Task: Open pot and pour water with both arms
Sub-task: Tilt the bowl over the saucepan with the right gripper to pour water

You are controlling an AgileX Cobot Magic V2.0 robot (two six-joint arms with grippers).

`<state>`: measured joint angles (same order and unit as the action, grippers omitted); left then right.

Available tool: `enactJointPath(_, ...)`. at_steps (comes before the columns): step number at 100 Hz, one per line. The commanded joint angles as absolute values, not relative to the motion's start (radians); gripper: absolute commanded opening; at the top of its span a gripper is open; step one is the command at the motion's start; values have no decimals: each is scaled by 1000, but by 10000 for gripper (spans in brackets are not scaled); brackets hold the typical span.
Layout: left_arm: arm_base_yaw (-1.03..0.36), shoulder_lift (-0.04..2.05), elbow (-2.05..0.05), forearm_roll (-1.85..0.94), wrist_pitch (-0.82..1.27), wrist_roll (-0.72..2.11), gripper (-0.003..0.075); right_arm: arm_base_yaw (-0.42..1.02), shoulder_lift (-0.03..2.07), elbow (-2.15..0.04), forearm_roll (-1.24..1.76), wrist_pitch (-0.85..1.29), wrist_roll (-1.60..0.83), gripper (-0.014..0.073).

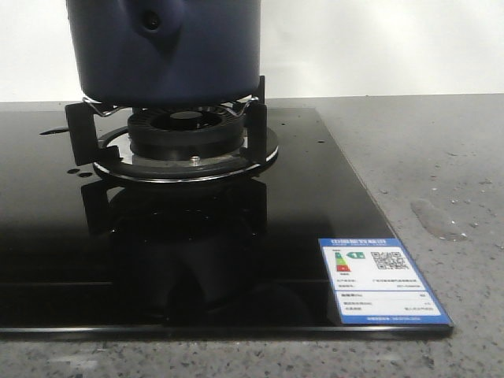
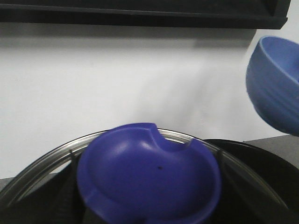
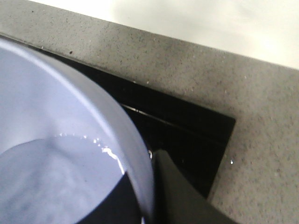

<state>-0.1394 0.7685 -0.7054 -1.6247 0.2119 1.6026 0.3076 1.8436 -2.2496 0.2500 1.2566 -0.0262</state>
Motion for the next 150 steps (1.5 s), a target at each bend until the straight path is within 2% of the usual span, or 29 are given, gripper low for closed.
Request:
enactJointPath(1,-150,756,-749,-1658,219,1598,326,343,1815,-2297,201,1133,0,-41)
enactJointPath(56,-150,756,-749,-1658,219,1598,326,535,1839,-2292,-367,927,109,-41)
enactJointPath(84,-150,756,-749,-1658,218,1598,326,582,1875,-2292,-529,926,144,-41)
enactJointPath(126,-160,756,-749,-1658,208,1598,326,724,1930,-2292,-855,926,172,-41)
enactJointPath(150,-199,756,-749,-1658,174,1598,326,798,1970,-2292,-1174,947,179,-41)
